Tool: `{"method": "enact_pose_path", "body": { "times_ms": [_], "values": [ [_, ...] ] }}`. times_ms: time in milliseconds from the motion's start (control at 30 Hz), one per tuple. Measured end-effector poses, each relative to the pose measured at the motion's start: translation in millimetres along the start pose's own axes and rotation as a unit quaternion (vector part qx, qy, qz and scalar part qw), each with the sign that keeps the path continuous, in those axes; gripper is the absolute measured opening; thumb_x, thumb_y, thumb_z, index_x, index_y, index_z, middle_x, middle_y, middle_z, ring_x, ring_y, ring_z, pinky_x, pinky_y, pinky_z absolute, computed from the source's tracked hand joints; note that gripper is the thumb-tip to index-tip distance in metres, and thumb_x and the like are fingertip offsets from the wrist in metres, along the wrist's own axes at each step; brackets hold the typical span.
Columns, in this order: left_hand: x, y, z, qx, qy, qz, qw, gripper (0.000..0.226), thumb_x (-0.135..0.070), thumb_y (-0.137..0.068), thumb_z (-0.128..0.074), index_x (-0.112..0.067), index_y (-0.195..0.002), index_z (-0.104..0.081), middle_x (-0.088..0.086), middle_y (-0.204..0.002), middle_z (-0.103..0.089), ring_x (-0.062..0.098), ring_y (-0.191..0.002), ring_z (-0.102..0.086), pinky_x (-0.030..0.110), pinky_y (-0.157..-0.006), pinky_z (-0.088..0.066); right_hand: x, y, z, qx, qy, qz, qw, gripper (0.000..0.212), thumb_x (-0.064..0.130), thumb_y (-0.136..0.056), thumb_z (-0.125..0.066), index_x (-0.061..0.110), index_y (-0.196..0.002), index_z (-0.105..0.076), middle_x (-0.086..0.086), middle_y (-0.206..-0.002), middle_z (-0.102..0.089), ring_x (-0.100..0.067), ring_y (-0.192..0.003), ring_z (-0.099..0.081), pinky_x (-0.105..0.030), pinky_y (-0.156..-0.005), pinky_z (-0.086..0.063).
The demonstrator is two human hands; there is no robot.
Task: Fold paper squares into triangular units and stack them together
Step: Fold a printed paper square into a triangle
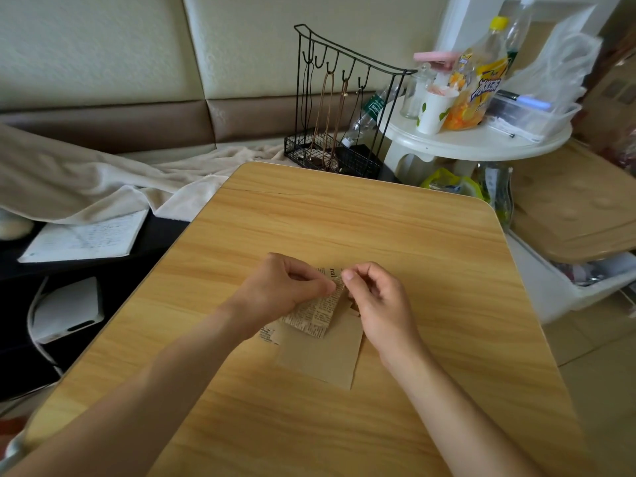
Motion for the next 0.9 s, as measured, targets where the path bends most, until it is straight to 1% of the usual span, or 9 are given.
{"method": "enact_pose_path", "body": {
  "times_ms": [67, 133, 200, 267, 367, 533, 700, 800, 900],
  "values": [
    [1, -1, 3, -0.01, -0.001, -0.005, 1.0, 0.009, -0.038, -0.08, -0.085, -0.029, -0.084, -0.083, 0.008, -0.087, -0.078, 0.012, -0.074, -0.067, 0.022, -0.066, -0.049, 0, -1, 0, -0.02, -0.02, -0.01, 1.0, 0.011, 0.021, -0.101, -0.065, 0.017, -0.092, -0.071, 0.013, -0.075, -0.064, -0.003, -0.071, -0.056, -0.018, -0.065, -0.047],
    [2, -2, 6, -0.023, -0.007, -0.013, 1.0, 0.007, -0.036, -0.082, -0.085, -0.03, -0.084, -0.083, 0.005, -0.087, -0.078, 0.02, -0.081, -0.071, 0.031, -0.074, -0.056, 1, 0, 0, -0.028, -0.018, -0.009, 0.999, 0.011, 0.021, -0.102, -0.064, 0.019, -0.092, -0.069, 0.011, -0.076, -0.063, -0.005, -0.072, -0.057, -0.02, -0.066, -0.048],
    [4, -3, 10, -0.047, -0.019, -0.017, 0.999, 0.003, -0.033, -0.082, -0.085, -0.03, -0.081, -0.082, -0.002, -0.084, -0.078, 0.012, -0.08, -0.071, 0.027, -0.076, -0.055, 0, -1, 2, -0.027, -0.012, 0.001, 1.0, 0.011, 0.022, -0.102, -0.064, 0.021, -0.092, -0.069, 0.01, -0.08, -0.065, -0.006, -0.075, -0.058, -0.024, -0.069, -0.049],
    [5, -2, 12, -0.051, -0.023, -0.019, 0.998, 0.004, -0.032, -0.081, -0.085, -0.03, -0.08, -0.082, -0.004, -0.082, -0.078, 0.004, -0.075, -0.068, 0.02, -0.07, -0.053, 0, 0, 2, 0.004, -0.012, 0.006, 1.0, 0.005, 0.027, -0.1, -0.068, 0.024, -0.097, -0.071, 0.011, -0.087, -0.068, -0.007, -0.082, -0.062, -0.023, -0.073, -0.051],
    [4, 0, 6, -0.027, -0.022, -0.025, 0.999, 0.007, -0.034, -0.081, -0.086, -0.028, -0.08, -0.082, -0.001, -0.082, -0.078, 0.006, -0.076, -0.068, 0.021, -0.071, -0.053, -1, 0, 0, 0.045, 0.034, 0.033, 0.998, 0.004, 0.03, -0.097, -0.072, 0.027, -0.099, -0.073, 0.012, -0.095, -0.073, -0.006, -0.09, -0.067, -0.023, -0.08, -0.053],
    [2, 0, 1, -0.014, -0.018, -0.02, 1.0, 0.006, -0.033, -0.082, -0.084, -0.027, -0.082, -0.083, -0.001, -0.083, -0.078, 0.005, -0.079, -0.068, 0.019, -0.073, -0.052, -6, -1, 2, 0.032, 0.06, 0.05, 0.996, 0.012, 0.025, -0.097, -0.072, 0.023, -0.086, -0.072, 0.018, -0.075, -0.068, 0.001, -0.071, -0.059, -0.019, -0.069, -0.044],
    [0, -2, 8, -0.023, 0.002, -0.002, 1.0, 0.004, -0.03, -0.082, -0.085, -0.026, -0.083, -0.083, -0.001, -0.086, -0.079, 0.007, -0.081, -0.072, 0.018, -0.073, -0.054, -8, -3, 2, -0.002, 0.049, 0.029, 0.998, 0.012, 0.025, -0.098, -0.069, 0.024, -0.086, -0.071, 0.019, -0.071, -0.068, -0.001, -0.068, -0.059, -0.031, -0.069, -0.05],
    [1, -3, 15, -0.036, 0.008, 0.013, 0.999, 0.003, -0.026, -0.082, -0.085, -0.023, -0.083, -0.084, 0.005, -0.085, -0.079, 0.009, -0.077, -0.07, 0.018, -0.066, -0.054, -8, -3, 4, -0.016, 0.039, 0.02, 0.999, 0.013, 0.026, -0.099, -0.068, 0.025, -0.086, -0.07, 0.015, -0.071, -0.068, -0.006, -0.069, -0.06, -0.041, -0.071, -0.052],
    [1, -3, 20, -0.039, 0.022, 0.02, 0.999, 0.003, -0.02, -0.085, -0.083, -0.018, -0.082, -0.083, 0.005, -0.086, -0.079, 0.014, -0.083, -0.074, 0.02, -0.073, -0.06, -8, -3, 3, -0.024, 0.037, 0.019, 0.999, 0.015, 0.025, -0.1, -0.068, 0.024, -0.085, -0.068, 0.011, -0.067, -0.063, -0.012, -0.067, -0.056, -0.048, -0.067, -0.051]
  ]
}}
Point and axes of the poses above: each hand's wrist, its own y-axis away from the middle knuckle, its own z-axis out of the back of the hand, x = y × z, the point moved 1 cm from there along -y, towards the middle knuckle
